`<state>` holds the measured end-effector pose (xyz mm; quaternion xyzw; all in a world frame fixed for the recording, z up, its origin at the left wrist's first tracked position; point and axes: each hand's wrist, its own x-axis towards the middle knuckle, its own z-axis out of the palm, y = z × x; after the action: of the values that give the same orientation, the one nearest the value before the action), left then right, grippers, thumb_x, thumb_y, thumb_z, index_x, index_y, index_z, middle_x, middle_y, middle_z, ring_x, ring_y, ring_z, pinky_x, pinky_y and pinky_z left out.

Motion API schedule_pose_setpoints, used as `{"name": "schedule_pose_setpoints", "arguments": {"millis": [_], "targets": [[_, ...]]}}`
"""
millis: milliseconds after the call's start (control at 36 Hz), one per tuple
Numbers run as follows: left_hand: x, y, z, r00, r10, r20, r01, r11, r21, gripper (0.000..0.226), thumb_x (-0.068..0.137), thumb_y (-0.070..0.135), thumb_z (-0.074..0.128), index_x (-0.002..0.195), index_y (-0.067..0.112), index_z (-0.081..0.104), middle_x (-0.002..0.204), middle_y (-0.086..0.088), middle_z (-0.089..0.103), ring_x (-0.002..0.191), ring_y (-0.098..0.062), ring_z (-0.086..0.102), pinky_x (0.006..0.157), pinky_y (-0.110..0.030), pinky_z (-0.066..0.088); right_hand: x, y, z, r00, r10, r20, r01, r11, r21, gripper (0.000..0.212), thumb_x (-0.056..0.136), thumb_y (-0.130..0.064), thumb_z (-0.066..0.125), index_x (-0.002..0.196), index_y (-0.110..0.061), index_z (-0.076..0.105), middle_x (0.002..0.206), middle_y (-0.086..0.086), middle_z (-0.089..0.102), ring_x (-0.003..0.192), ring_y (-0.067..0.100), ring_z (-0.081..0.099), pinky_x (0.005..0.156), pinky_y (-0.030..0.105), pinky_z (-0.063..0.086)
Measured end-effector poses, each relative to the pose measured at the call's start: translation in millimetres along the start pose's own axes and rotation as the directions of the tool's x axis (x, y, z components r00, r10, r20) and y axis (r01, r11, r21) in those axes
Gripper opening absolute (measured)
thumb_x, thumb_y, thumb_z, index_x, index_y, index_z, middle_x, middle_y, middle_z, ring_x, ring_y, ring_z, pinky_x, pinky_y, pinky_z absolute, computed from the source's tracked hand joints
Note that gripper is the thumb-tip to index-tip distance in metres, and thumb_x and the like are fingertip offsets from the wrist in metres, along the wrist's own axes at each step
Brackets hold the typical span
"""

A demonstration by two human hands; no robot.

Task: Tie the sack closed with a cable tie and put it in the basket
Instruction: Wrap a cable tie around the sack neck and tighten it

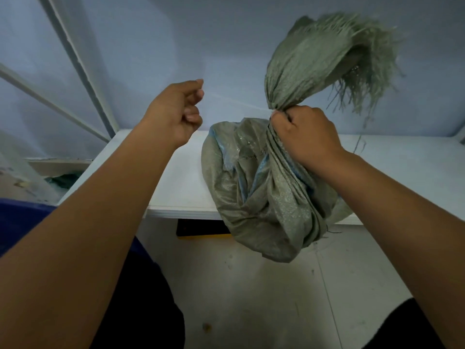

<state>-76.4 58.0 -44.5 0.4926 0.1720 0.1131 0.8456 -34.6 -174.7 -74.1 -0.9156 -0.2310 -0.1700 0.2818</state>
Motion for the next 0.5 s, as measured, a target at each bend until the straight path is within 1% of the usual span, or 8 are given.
{"name": "schedule_pose_setpoints", "arguments": {"millis": [83, 139, 194, 306, 361, 417, 472, 500], "targets": [[11, 4, -15, 0.998, -0.017, -0.067, 0.012, 0.998, -0.065, 0.005, 0.097, 0.013, 0.063, 0.099, 0.015, 0.059, 0.062, 0.006, 0.061, 0.04, -0.006, 0.025, 0.042, -0.015, 0.024, 0, 2, 2, 1.0, 0.007, 0.013, -0.007, 1.0, -0.021, 0.05, 0.104, -0.039, 0.037, 0.059, -0.016, 0.04, 0.062, 0.001, 0.047, 0.065, 0.025, 0.051, 0.061, 0.034, 0.033], [17, 6, -27, 0.993, -0.03, -0.116, 0.024, 0.998, -0.05, 0.005, 0.096, 0.013, 0.063, 0.095, 0.015, 0.058, 0.059, 0.007, 0.061, 0.037, -0.005, 0.027, 0.041, -0.015, 0.025, 0, 3, 4, 1.0, 0.012, 0.021, -0.011, 1.0, -0.021, 0.051, 0.104, -0.04, 0.036, 0.059, -0.017, 0.039, 0.062, 0.001, 0.047, 0.065, 0.025, 0.05, 0.061, 0.034, 0.033], [23, 3, -39, 0.983, -0.039, -0.178, 0.045, 0.999, 0.03, 0.009, 0.096, 0.012, 0.063, 0.089, 0.015, 0.058, 0.058, 0.007, 0.061, 0.035, -0.004, 0.029, 0.039, -0.014, 0.027, 0, 4, 6, 0.999, 0.016, 0.031, -0.016, 1.0, -0.02, 0.051, 0.104, -0.04, 0.036, 0.059, -0.017, 0.04, 0.062, 0.001, 0.047, 0.066, 0.025, 0.051, 0.061, 0.033, 0.032], [35, -8, -62, 0.95, -0.036, -0.31, 0.125, 0.954, 0.274, 0.013, 0.094, 0.009, 0.065, 0.084, 0.014, 0.061, 0.071, 0.0, 0.061, 0.035, -0.005, 0.038, 0.038, -0.013, 0.035, 0, 3, 9, 0.999, 0.015, 0.049, -0.014, 0.999, -0.036, 0.051, 0.104, -0.041, 0.036, 0.06, -0.015, 0.042, 0.064, 0.002, 0.049, 0.068, 0.027, 0.053, 0.061, 0.034, 0.032], [42, -19, -76, 0.931, -0.01, -0.365, 0.177, 0.887, 0.427, 0.014, 0.094, 0.005, 0.066, 0.081, 0.01, 0.061, 0.078, -0.006, 0.063, 0.046, -0.011, 0.047, 0.038, -0.013, 0.041, 0, 2, 10, 0.998, 0.014, 0.056, -0.011, 0.999, -0.044, 0.051, 0.104, -0.042, 0.036, 0.061, -0.014, 0.043, 0.066, 0.003, 0.052, 0.07, 0.029, 0.056, 0.061, 0.034, 0.035], [47, -32, -91, 0.93, 0.004, -0.368, 0.234, 0.766, 0.599, 0.012, 0.094, 0.005, 0.066, 0.083, 0.006, 0.062, 0.09, -0.012, 0.064, 0.058, -0.017, 0.052, 0.045, -0.019, 0.048, 0, 0, 10, 0.998, 0.016, 0.065, -0.012, 0.999, -0.05, 0.051, 0.104, -0.042, 0.035, 0.062, -0.014, 0.044, 0.068, 0.004, 0.054, 0.072, 0.03, 0.057, 0.062, 0.034, 0.038], [50, -47, -106, 0.935, -0.022, -0.354, 0.292, 0.615, 0.733, 0.009, 0.092, 0.007, 0.07, 0.093, 0.0, 0.064, 0.101, -0.018, 0.062, 0.071, -0.024, 0.057, 0.064, -0.031, 0.053, 0, -1, 11, 0.997, 0.027, 0.076, -0.022, 0.998, -0.063, 0.051, 0.104, -0.043, 0.035, 0.062, -0.015, 0.045, 0.069, 0.004, 0.055, 0.072, 0.029, 0.057, 0.062, 0.034, 0.037], [50, -53, -114, 0.934, -0.05, -0.354, 0.323, 0.546, 0.773, 0.017, 0.09, 0.007, 0.073, 0.1, -0.004, 0.065, 0.105, -0.021, 0.062, 0.08, -0.028, 0.059, 0.073, -0.037, 0.054, 0, -1, 12, 0.996, 0.034, 0.078, -0.029, 0.997, -0.074, 0.051, 0.104, -0.043, 0.035, 0.063, -0.014, 0.046, 0.07, 0.004, 0.055, 0.072, 0.029, 0.056, 0.061, 0.034, 0.035]]}}
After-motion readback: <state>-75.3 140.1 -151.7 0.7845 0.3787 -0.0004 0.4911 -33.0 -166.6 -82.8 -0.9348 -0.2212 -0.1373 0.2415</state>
